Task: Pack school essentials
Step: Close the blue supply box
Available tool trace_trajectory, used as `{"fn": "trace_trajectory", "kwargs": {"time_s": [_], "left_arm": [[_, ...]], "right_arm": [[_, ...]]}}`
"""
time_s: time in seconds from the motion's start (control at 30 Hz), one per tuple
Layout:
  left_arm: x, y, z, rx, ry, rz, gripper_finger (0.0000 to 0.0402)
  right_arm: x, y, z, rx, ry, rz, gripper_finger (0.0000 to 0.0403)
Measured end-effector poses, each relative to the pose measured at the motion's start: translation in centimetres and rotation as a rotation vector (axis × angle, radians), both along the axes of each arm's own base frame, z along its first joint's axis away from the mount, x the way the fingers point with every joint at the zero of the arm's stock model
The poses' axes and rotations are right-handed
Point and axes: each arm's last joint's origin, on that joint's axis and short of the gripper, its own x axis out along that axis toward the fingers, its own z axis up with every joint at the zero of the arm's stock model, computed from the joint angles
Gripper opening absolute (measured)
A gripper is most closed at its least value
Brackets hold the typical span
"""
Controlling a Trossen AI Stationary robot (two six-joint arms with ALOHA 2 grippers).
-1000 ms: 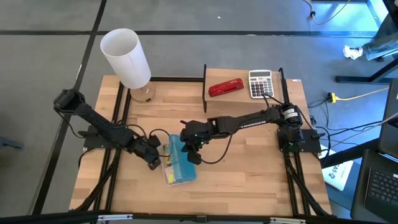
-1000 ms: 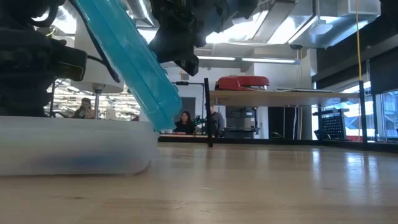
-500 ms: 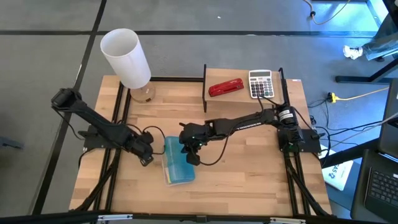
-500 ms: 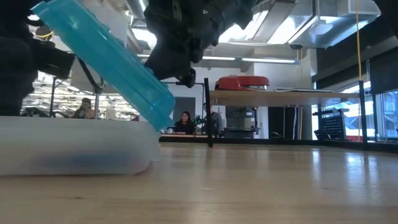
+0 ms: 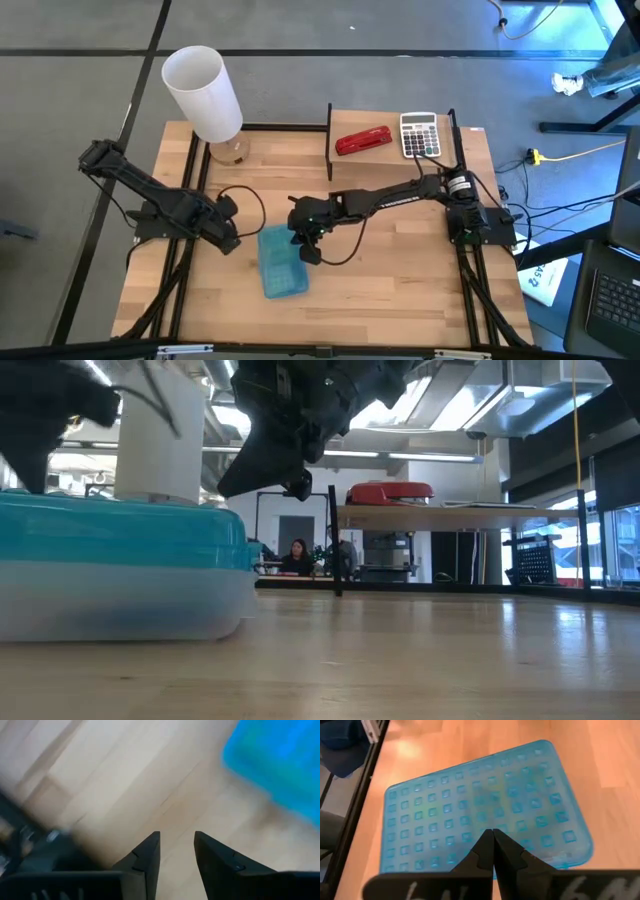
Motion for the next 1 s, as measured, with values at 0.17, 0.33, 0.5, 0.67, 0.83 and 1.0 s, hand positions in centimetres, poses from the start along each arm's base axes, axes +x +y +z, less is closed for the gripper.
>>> {"fn": "trace_trajectory", "kwargs": {"time_s": [0.17,0.33,0.5,0.67,0.83,1.0], "left_arm": [[2.2,-1.0,0.4,0.009,-0.230,-0.095,0.0113],[4.1,-2.0,0.1,0.001,-0.374,-0.269,0.0113],[4.3,-2.2,-1.1,-0.008,-0.374,-0.301,0.0113],[4.2,-2.6,-2.2,-0.022,-0.387,-0.318,0.0113],[4.5,-2.9,-3.3,-0.047,-0.429,-0.328,0.0113],[4.4,-2.8,-4.6,-0.026,-0.379,-0.350,0.0113]], "right_arm": [[0.1,-0.6,0.0,-0.001,0.001,-0.014,0.0004],[0.1,-1.2,-0.1,0.018,0.008,-0.021,0.0004],[0.0,-1.3,-0.1,0.040,0.026,-0.026,0.0004],[-0.2,-1.3,0.4,0.043,0.022,-0.028,0.0004],[-0.3,-1.3,0.8,0.045,0.016,-0.030,0.0004],[-0.4,-1.3,1.1,0.045,0.011,-0.029,0.0004]]}}
